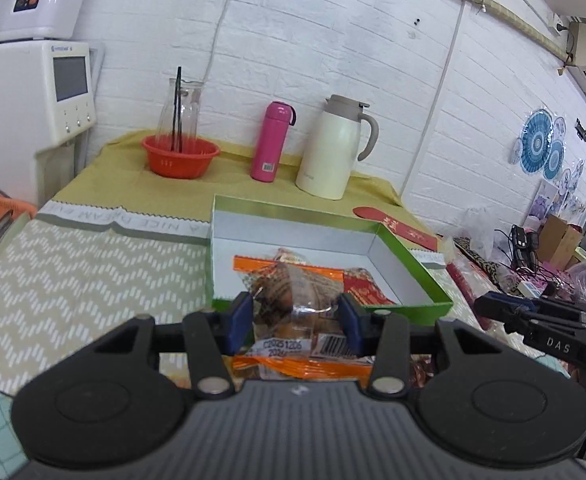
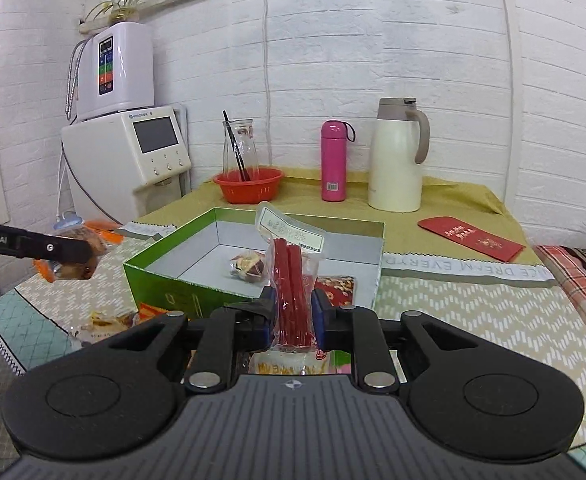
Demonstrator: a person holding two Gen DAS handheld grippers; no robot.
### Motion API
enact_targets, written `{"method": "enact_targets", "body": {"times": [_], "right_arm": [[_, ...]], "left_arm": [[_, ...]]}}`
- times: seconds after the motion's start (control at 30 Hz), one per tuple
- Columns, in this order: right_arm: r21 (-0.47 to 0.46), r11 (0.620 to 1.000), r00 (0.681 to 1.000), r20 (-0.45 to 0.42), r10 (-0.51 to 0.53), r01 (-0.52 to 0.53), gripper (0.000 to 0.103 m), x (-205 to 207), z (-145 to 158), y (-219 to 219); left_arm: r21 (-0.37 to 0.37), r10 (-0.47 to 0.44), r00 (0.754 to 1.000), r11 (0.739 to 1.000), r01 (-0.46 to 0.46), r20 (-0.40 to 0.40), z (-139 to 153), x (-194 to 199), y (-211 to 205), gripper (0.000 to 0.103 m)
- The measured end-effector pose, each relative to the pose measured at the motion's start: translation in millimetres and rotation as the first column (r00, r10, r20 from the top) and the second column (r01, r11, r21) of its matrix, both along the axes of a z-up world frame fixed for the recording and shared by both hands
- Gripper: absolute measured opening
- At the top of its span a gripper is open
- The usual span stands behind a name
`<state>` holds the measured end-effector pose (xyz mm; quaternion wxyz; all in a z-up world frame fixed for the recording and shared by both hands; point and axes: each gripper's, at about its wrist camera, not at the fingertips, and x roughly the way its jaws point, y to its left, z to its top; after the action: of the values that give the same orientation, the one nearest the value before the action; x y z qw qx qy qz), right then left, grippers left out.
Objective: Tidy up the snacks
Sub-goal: 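Release the snack bag into the green box with the left tool while the right releases the sausages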
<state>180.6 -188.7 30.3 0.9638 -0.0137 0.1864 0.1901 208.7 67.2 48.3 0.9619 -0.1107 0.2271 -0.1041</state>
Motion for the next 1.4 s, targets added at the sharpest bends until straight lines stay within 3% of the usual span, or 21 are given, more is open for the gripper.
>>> {"method": "enact_targets", "body": {"times": [0.33,0.67,0.73,0.77,0.8,0.83,0.9,1.0,1.2,1.4], "right_arm": [[0.015,0.999,0.999,-0.018,-0.052,0.052,0.035,70.7,-8.4,15.5],[-0.019,0.997,0.996,-0.047,-0.078,0.077,0.038,111.0,-26.4,23.3],[-0.058,0.997,0.996,-0.073,-0.057,0.052,0.053,117.0,-34.1,27.4],[-0.076,0.997,0.996,-0.082,-0.040,0.033,0.061,118.5,-37.5,29.6],[-0.094,0.995,0.997,-0.076,-0.028,0.021,0.080,117.8,-40.3,31.7],[-0.115,0.993,0.999,-0.047,-0.021,0.015,0.092,114.6,-41.9,33.0],[-0.150,0.989,1.000,0.019,-0.004,0.007,0.103,105.1,-42.9,35.8],[-0.163,0.987,0.997,0.071,0.012,-0.001,0.103,96.0,-39.1,35.7],[-0.138,0.990,0.998,0.060,-0.005,0.014,0.103,86.3,-24.3,32.1],[-0.055,0.998,0.997,0.064,-0.038,0.041,0.103,63.5,4.3,22.2]], "left_arm": [[0.047,0.061,0.997,0.997,-0.059,-0.039,-10.7,97.3,-10.8,0.045],[0.070,0.042,0.993,0.997,-0.034,-0.113,-35.8,139.9,-17.7,0.047],[0.062,0.047,0.993,0.997,-0.040,-0.113,-39.7,142.4,-16.9,0.055],[0.056,0.054,0.994,0.997,-0.050,-0.090,-40.4,140.8,-16.3,0.069],[0.051,0.062,0.996,0.997,-0.059,-0.060,-40.1,138.0,-15.8,0.073],[0.057,0.072,0.997,0.996,-0.070,-0.033,-38.2,134.7,-17.0,0.081],[0.088,0.109,0.994,0.990,-0.109,-0.003,-34.3,129.6,-20.4,0.095],[0.107,0.123,0.992,0.987,-0.123,0.011,-29.4,123.6,-23.6,0.095],[0.114,0.122,0.992,0.986,-0.125,0.028,-17.5,107.4,-24.9,0.095],[0.037,0.086,0.995,0.995,-0.088,0.040,7.5,75.5,-17.7,0.095]]}}
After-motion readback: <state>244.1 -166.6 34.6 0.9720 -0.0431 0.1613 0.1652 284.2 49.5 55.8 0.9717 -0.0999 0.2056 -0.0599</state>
